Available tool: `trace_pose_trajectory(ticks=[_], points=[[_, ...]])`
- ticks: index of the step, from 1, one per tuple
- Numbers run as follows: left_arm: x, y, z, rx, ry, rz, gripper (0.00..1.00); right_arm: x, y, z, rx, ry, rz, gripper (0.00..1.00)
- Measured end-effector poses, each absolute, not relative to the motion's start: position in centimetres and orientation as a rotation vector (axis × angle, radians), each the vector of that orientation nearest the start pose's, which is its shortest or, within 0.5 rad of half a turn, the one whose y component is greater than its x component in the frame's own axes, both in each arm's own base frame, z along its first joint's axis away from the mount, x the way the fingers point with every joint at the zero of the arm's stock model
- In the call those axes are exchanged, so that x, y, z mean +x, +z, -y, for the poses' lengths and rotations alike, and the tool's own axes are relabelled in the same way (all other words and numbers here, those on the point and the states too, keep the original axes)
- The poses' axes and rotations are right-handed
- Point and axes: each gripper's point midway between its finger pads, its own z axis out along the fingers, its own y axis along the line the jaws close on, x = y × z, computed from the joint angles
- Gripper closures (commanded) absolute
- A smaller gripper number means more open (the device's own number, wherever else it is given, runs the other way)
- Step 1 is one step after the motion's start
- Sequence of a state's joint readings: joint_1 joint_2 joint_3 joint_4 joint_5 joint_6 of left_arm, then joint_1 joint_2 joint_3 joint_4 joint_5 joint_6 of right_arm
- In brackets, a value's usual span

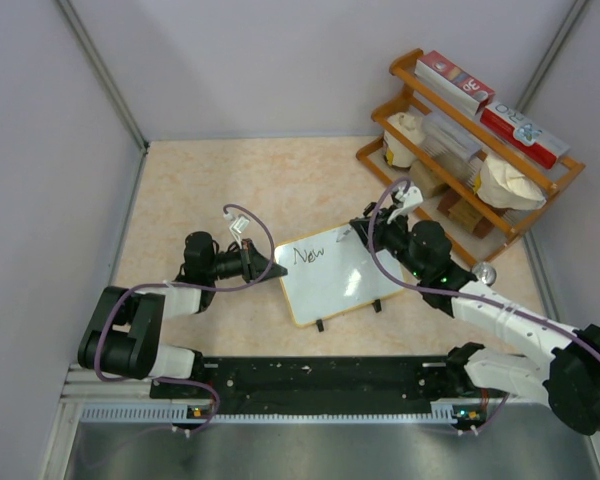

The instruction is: Write a sentence on the whiteboard

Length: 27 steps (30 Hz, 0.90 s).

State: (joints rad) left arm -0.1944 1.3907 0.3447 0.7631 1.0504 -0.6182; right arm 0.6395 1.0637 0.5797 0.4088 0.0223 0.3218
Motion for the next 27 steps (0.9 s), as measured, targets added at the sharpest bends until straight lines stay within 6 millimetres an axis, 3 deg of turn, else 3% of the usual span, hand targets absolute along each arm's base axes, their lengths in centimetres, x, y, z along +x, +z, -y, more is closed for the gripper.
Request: trace_pose_trajectory(ticks=[15, 27], points=[[23.6, 12.0, 21.4, 0.393, -1.509, -1.945, 1.0, 29.9, 22.6, -23.1, -0.245, 0.695, -1.675, 1.0], [23.6, 12.0, 21.4, 0.392, -1.508, -1.945, 1.0, 28.8, 21.0, -22.5, -0.252, 0.698, -1.708, 1.0]])
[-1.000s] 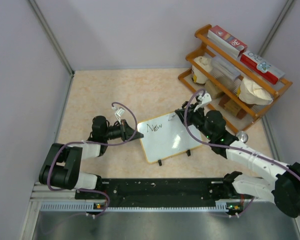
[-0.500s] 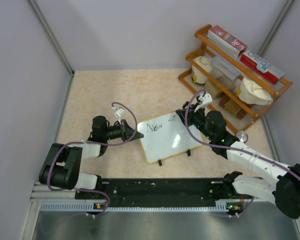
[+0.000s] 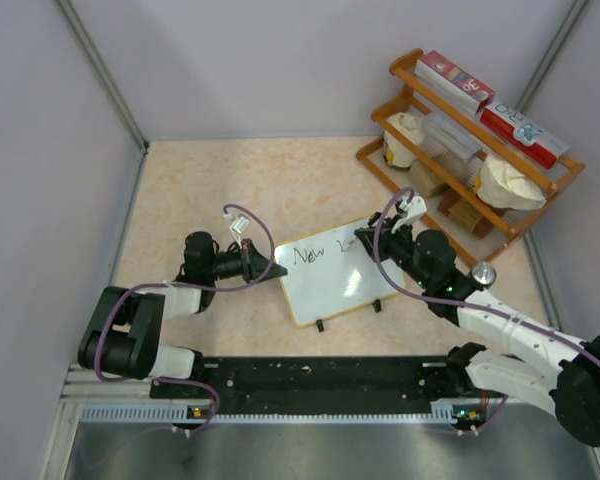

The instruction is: Write a sentence on the whiteboard

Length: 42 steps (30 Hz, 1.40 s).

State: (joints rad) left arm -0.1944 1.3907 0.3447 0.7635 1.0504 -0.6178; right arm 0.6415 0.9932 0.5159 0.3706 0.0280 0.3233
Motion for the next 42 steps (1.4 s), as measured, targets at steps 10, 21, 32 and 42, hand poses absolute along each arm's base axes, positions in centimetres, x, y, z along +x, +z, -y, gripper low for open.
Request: trace_pose_trajectory(ticks=[10, 21, 32, 42], points=[[23.6, 11.9, 21.4, 0.392, -1.508, -1.945, 1.0, 28.2, 20.4, -22.9, -0.253, 0.73, -1.721, 1.0], [23.6, 12.0, 21.4, 0.393, -1.509, -1.945, 1.0, 28.3, 21.7, -23.2, -0.215, 0.779, -1.68, 1.0], [23.6, 12.0, 21.4, 0.393, -1.509, -1.945, 1.0, 29.6, 24.7, -22.9, -0.17, 0.749, -1.616, 1.0], [23.6, 12.0, 21.4, 0.392, -1.509, -1.945, 1.0, 30.7, 22.7, -22.8, -0.157, 0.713, -1.67, 1.0]])
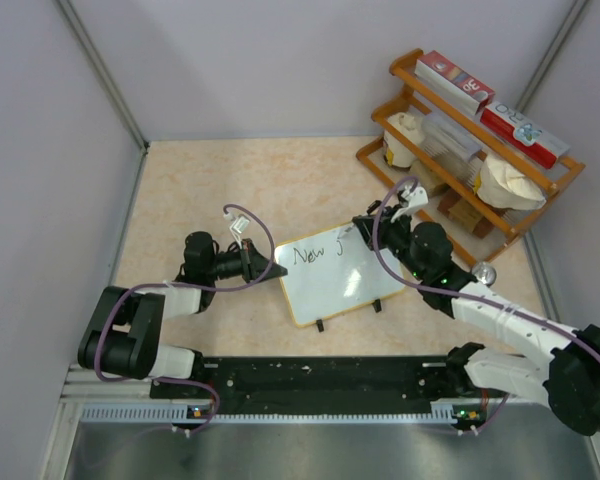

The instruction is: Write a sentence on the whiteboard

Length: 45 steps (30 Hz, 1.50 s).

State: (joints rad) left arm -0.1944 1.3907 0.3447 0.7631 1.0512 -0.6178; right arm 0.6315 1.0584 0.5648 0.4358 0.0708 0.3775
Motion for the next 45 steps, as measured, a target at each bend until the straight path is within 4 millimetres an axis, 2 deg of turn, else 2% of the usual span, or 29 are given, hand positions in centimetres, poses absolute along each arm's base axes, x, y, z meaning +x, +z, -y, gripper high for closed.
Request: trace_pose_trajectory(ticks=[8, 14, 16, 22, 29, 37, 45], points=[[23.6, 12.0, 21.4, 0.393, -1.509, -1.945, 1.0, 30.6, 22.9, -22.7, -0.156, 0.714, -1.664, 1.0], [23.6, 12.0, 21.4, 0.393, -1.509, -1.945, 1.0, 29.9, 25.6, -21.8, -0.135, 0.728, -1.59, 1.0], [23.5, 12.0, 21.4, 0.394, -1.51, -1.945, 1.0, 29.8, 26.0, -21.6, -0.132, 0.727, -1.58, 1.0], [23.5, 12.0, 21.4, 0.395, -1.511, -1.944, 1.0, 30.0, 25.2, -21.6, -0.133, 0.717, -1.601, 1.0], [23.5, 12.0, 21.4, 0.395, -1.512, -1.945, 1.0, 30.5, 22.3, -21.6, -0.134, 0.684, -1.674, 1.0], [23.5, 11.9, 21.4, 0.391, -1.513, -1.949, 1.0, 30.7, 22.2, -21.7, -0.135, 0.69, -1.673, 1.0], [23.5, 11.9, 21.4, 0.392, -1.513, -1.949, 1.0, 30.2, 21.6, -21.8, -0.152, 0.701, -1.69, 1.0]])
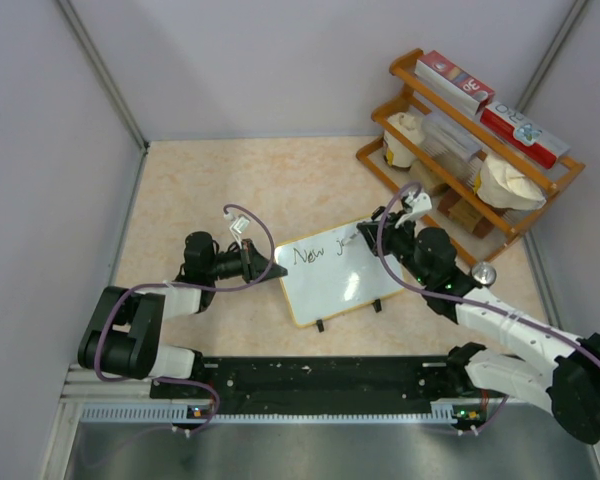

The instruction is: Write a sentence on the whiteboard

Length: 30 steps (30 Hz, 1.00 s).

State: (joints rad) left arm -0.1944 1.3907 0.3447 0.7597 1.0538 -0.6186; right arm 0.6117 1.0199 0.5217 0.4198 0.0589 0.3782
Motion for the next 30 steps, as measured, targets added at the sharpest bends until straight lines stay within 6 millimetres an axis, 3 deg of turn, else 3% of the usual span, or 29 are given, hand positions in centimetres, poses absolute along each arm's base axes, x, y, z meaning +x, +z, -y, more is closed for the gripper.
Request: trace_pose_trajectory(ticks=[14, 30], points=[[23.5, 11.9, 21.4, 0.392, -1.513, -1.949, 1.0, 30.0, 20.7, -20.7, -0.119, 0.686, -1.717, 1.0], [23.5, 11.9, 21.4, 0.392, -1.513, -1.949, 1.0, 31.5, 21.4, -21.4, -0.115, 0.681, -1.73, 1.0]])
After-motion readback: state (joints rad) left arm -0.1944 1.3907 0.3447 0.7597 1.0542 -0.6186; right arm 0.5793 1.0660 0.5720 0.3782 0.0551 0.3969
